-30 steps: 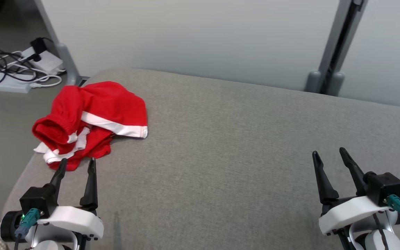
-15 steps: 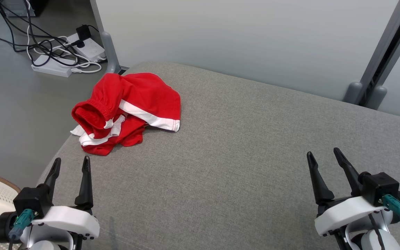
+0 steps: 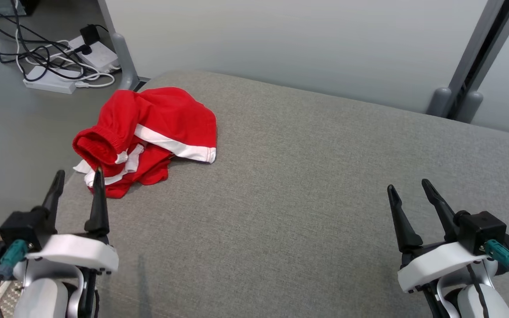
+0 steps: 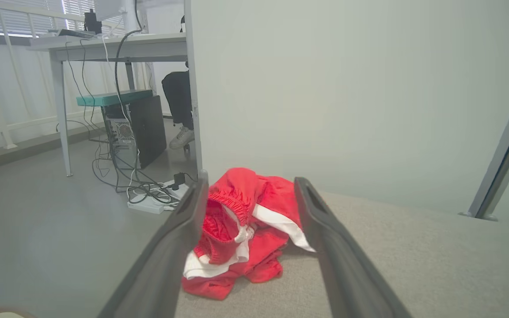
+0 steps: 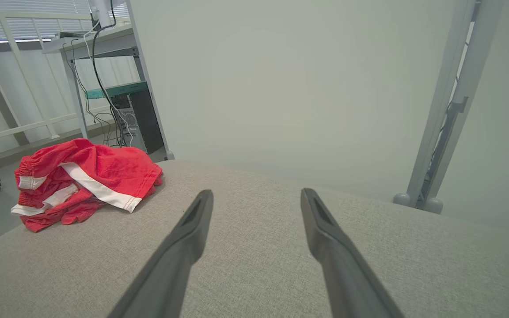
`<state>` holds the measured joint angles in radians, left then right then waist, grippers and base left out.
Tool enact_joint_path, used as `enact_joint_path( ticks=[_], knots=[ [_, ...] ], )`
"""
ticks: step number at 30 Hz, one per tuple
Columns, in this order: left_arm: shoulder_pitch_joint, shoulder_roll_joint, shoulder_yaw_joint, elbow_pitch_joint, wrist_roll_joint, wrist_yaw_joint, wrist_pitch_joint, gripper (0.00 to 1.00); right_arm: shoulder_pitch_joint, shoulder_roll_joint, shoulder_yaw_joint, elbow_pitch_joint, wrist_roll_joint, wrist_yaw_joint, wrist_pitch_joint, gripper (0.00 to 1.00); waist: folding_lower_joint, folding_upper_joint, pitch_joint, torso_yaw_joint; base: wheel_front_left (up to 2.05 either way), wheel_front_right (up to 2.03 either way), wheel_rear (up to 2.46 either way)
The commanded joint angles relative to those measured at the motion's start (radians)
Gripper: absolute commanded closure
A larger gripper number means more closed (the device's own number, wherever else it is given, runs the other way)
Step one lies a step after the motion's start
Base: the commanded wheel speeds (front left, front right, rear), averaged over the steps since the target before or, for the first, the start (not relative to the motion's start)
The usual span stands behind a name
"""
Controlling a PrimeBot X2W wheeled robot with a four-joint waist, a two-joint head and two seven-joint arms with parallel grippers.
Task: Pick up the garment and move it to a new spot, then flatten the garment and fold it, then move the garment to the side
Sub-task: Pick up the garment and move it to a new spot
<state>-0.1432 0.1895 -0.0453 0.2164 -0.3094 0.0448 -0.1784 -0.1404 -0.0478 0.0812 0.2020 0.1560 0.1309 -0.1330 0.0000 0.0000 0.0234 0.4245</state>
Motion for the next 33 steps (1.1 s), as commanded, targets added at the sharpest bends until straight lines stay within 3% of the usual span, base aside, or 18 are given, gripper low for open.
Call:
enact_joint_path(
  ticks=[1,6,13,24,25,26,33],
  knots=[
    [-0.044,0.010,0.006,-0.005,-0.006,0.001,0.006,0.00,-0.016,-0.006,0.001,-0.009,-0.010,0.000,0.005,0.00,0.0000,0.0000,0.025,-0.025,0.00,0.00,0.00],
    [-0.142,0.030,0.018,0.065,-0.031,-0.011,0.054,0.00,-0.038,-0.006,0.004,-0.028,-0.029,0.000,0.019,0.00,0.0000,0.0000,0.086,-0.082,0.00,0.00,0.00],
    [-0.276,0.064,0.053,0.301,-0.095,-0.040,0.118,0.00,-0.078,-0.006,0.005,-0.053,-0.044,0.000,0.035,0.00,0.0000,0.0000,0.187,-0.159,0.00,0.00,0.00],
    [-0.452,0.122,0.083,0.637,-0.130,-0.069,0.094,0.00,-0.129,-0.005,0.008,-0.065,-0.064,0.000,0.028,0.00,0.0000,0.0000,0.292,-0.193,0.00,0.00,0.00],
    [-0.463,0.123,0.082,0.656,-0.129,-0.070,0.086,0.38,-0.133,-0.005,0.008,-0.062,-0.065,0.000,0.028,0.00,0.0000,0.0000,0.296,-0.193,0.00,0.00,0.00],
    [-0.472,0.121,0.082,0.672,-0.132,-0.073,0.076,1.00,-0.137,-0.005,0.009,-0.060,-0.066,0.000,0.026,0.00,0.0000,0.0000,0.298,-0.192,0.00,0.00,0.00],
    [-0.510,0.128,0.082,0.728,-0.139,-0.103,-0.007,1.00,-0.147,-0.005,0.012,-0.044,-0.064,0.000,0.020,0.00,0.0000,0.0000,0.296,-0.191,0.00,0.00,0.00]
  ],
)
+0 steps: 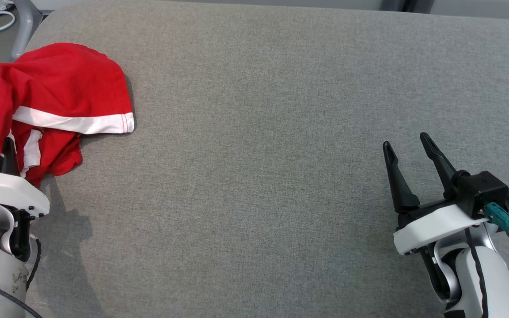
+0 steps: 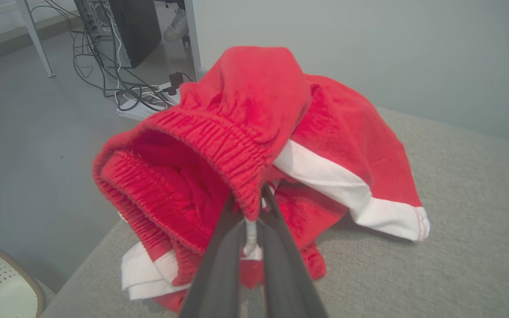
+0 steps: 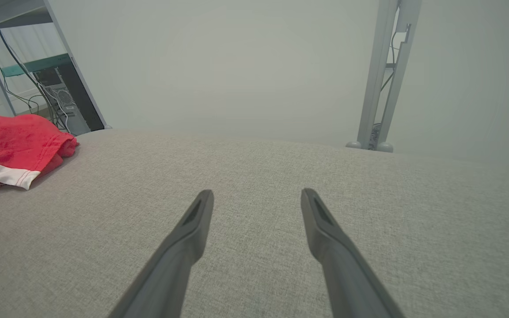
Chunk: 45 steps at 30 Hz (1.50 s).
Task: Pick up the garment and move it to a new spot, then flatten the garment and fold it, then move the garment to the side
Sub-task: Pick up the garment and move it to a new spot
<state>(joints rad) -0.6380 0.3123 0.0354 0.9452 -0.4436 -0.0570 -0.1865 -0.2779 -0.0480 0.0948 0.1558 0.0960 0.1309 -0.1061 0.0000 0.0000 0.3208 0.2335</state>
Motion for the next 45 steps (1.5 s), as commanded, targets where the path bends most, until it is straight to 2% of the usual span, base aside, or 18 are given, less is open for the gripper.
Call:
enact_joint_path(
  ticks=[1,5,11,12,13,16,22,27,31,34,45],
  knots=[
    [-0.016,0.007,0.001,-0.001,-0.006,-0.006,-0.013,1.00,-0.010,-0.005,-0.003,0.005,-0.003,0.000,-0.009,0.00,0.0000,0.0000,-0.005,0.000,0.00,0.00,0.00],
    [0.028,0.006,0.002,-0.044,-0.003,-0.019,-0.058,1.00,0.004,-0.005,-0.010,0.020,0.010,0.000,-0.020,0.00,0.0000,0.0000,-0.044,-0.005,0.00,0.00,0.00],
    [0.134,-0.018,-0.008,-0.240,0.026,0.018,-0.074,1.00,0.036,-0.005,-0.017,0.031,0.026,0.000,-0.029,0.00,0.0000,0.0000,-0.111,-0.014,0.00,0.00,0.00],
    [0.134,-0.018,-0.008,-0.240,0.026,0.018,-0.074,1.00,0.036,-0.005,-0.017,0.031,0.026,0.000,-0.029,0.00,0.0000,0.0000,-0.111,-0.014,0.00,0.00,0.00],
    [0.187,-0.024,-0.013,-0.333,0.034,0.038,-0.071,1.00,0.049,-0.005,-0.020,0.035,0.033,0.000,-0.030,0.00,0.0000,0.0000,-0.135,-0.019,0.00,0.00,0.00],
    [0.268,-0.032,-0.025,-0.496,0.049,0.075,-0.039,1.00,0.065,-0.005,-0.021,0.037,0.044,0.000,-0.033,0.00,0.0000,0.0000,-0.167,-0.028,0.00,0.00,0.00],
    [0.449,-0.051,-0.055,-0.860,0.082,0.160,0.080,1.00,0.094,-0.005,-0.020,0.035,0.062,0.000,-0.034,0.00,0.0000,0.0000,-0.211,-0.055,0.00,0.00,0.00],
    [0.559,-0.069,-0.108,-1.070,0.097,0.190,0.175,1.00,0.098,-0.005,-0.006,0.031,0.075,0.000,-0.037,0.00,0.0000,0.0000,-0.219,-0.112,0.00,0.00,0.00],
    [0.588,-0.095,-0.191,-1.160,0.107,0.170,0.230,1.00,0.089,-0.005,0.005,0.026,0.081,0.000,-0.034,0.00,0.0000,0.0000,-0.210,-0.179,0.00,0.00,0.00],
    [0.569,-0.115,-0.271,-1.177,0.115,0.141,0.261,1.00,0.079,-0.005,0.008,0.017,0.087,0.000,-0.032,0.00,0.0000,0.0000,-0.194,-0.239,0.00,0.00,0.00],
    [0.411,-0.184,-0.486,-1.079,0.147,0.010,0.293,1.00,0.045,-0.004,0.046,0.007,0.116,0.000,-0.050,0.00,0.0000,0.0000,-0.109,-0.487,0.00,0.00,0.00]
  ],
)
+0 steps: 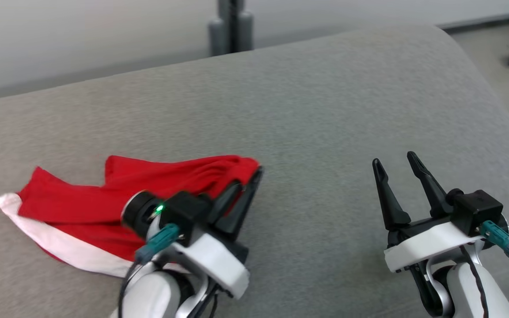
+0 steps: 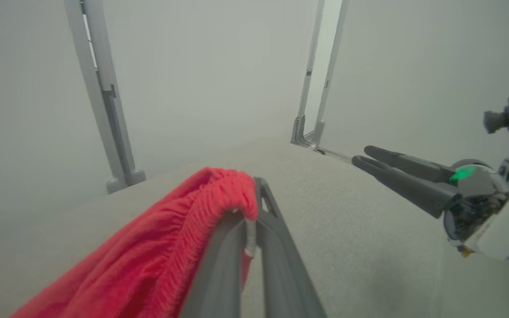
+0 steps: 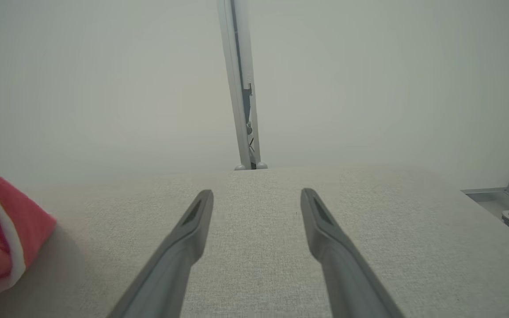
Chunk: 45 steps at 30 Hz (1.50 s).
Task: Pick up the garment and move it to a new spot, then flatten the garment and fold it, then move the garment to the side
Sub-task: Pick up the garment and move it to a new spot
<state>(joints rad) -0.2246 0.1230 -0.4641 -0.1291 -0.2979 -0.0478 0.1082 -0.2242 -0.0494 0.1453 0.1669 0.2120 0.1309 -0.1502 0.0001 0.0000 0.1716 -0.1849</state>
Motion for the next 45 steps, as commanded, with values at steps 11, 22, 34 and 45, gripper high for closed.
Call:
enact_joint_path(
  ticks=[11,22,34,45],
  knots=[
    [-0.248,-0.041,-0.098,0.151,0.010,-0.054,0.007,1.00,-0.040,-0.002,0.061,0.029,0.068,0.000,-0.052,0.00,-0.0001,0.0000,0.150,-0.282,0.00,0.00,0.00],
    [-0.357,-0.034,-0.088,0.464,-0.019,-0.066,0.005,0.50,-0.073,-0.003,0.093,0.083,0.111,0.000,-0.097,0.00,-0.0001,0.0000,0.208,-0.293,0.00,0.00,0.00],
    [-0.295,-0.022,-0.116,0.456,-0.045,-0.059,-0.058,0.00,-0.081,-0.004,0.046,0.128,0.072,0.000,-0.108,0.00,-0.0001,0.0000,0.139,-0.149,0.00,0.00,0.00],
    [-0.159,0.047,0.044,0.346,-0.094,0.077,-0.217,0.00,-0.058,-0.004,-0.033,0.117,0.021,0.000,-0.087,0.00,-0.0001,0.0000,0.066,0.011,0.00,0.00,0.00]
  ],
)
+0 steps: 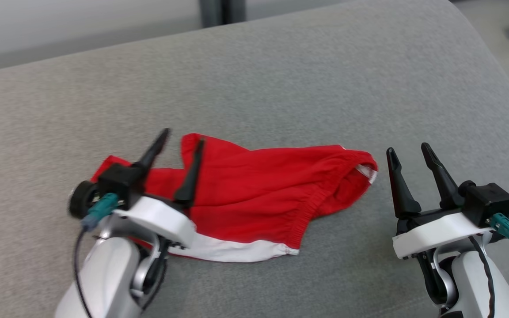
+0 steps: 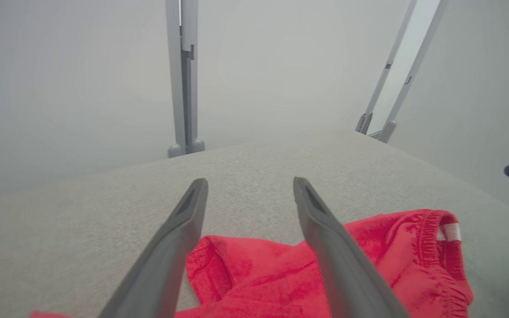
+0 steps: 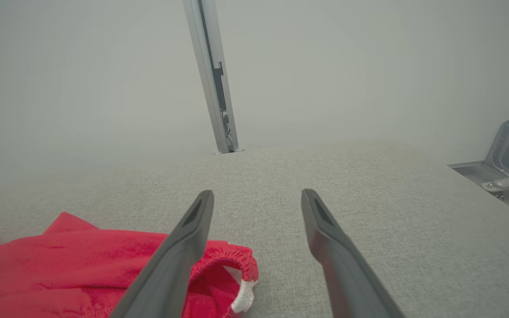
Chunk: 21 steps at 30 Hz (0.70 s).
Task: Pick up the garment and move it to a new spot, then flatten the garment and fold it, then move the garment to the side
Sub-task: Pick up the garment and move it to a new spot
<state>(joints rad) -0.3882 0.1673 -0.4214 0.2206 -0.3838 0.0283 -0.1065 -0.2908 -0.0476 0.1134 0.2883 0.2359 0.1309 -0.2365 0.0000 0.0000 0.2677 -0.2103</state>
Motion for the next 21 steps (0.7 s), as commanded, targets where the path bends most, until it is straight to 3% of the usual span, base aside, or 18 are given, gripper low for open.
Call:
enact_joint_path(
  ticks=[1,11,21],
  knots=[
    [0.016,0.010,0.019,-0.006,-0.014,0.012,-0.011,0.00,0.012,-0.006,-0.007,-0.006,-0.008,0.000,0.005,0.00,0.0000,0.0000,-0.037,0.049,0.00,0.00,0.00],
    [0.141,0.103,0.196,-0.029,-0.071,0.108,-0.099,0.00,0.054,-0.006,-0.029,-0.036,-0.039,0.000,0.051,0.00,0.0000,0.0000,-0.115,0.141,0.00,0.00,0.00],
    [0.301,0.143,0.228,-0.118,-0.074,0.161,-0.091,0.00,0.119,-0.006,-0.023,-0.054,-0.041,0.000,0.085,0.00,0.0000,0.0000,-0.200,0.169,0.00,0.00,0.00]
  ],
)
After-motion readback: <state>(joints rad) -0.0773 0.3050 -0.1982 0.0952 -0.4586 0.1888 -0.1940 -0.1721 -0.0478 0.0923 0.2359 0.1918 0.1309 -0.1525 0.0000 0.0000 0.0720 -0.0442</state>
